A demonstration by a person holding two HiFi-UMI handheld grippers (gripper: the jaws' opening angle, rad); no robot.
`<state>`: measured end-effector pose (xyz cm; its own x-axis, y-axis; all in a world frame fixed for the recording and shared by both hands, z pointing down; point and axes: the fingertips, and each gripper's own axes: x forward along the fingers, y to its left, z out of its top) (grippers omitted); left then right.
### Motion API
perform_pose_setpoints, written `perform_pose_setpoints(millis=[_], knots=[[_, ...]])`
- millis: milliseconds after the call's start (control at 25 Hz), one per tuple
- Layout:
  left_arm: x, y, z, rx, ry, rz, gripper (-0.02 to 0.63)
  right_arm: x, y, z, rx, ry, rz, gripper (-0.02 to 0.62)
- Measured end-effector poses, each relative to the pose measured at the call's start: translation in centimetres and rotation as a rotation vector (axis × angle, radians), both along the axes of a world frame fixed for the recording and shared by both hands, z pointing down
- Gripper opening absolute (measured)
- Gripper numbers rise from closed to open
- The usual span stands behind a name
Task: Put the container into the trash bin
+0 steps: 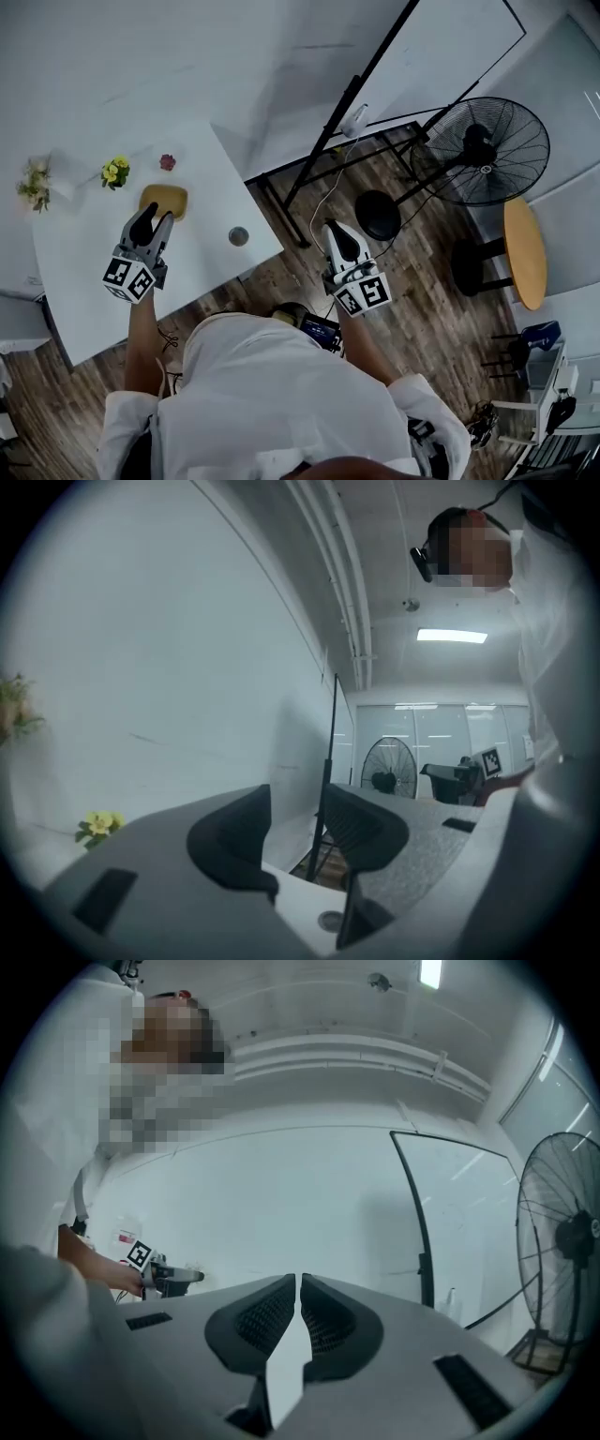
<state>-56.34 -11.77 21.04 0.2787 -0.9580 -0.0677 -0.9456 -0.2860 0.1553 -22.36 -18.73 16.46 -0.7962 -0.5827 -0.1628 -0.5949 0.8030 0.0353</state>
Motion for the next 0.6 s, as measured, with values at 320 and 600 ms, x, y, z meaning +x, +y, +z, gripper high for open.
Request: perform_pose_setpoints(millis=[320, 600], knots=[[-10.9, -2.0, 4.2, -0.099, 0.09, -0.12, 0.183, -10.2, -3.2, 3.9, -0.077, 0.062, -0.123, 0.041], [-17.7, -5.2, 14.9, -0.411, 0.082, -0.177, 0.198, -13.5, -5.2, 6.9, -0.153, 0.109, -0.135, 0.041]])
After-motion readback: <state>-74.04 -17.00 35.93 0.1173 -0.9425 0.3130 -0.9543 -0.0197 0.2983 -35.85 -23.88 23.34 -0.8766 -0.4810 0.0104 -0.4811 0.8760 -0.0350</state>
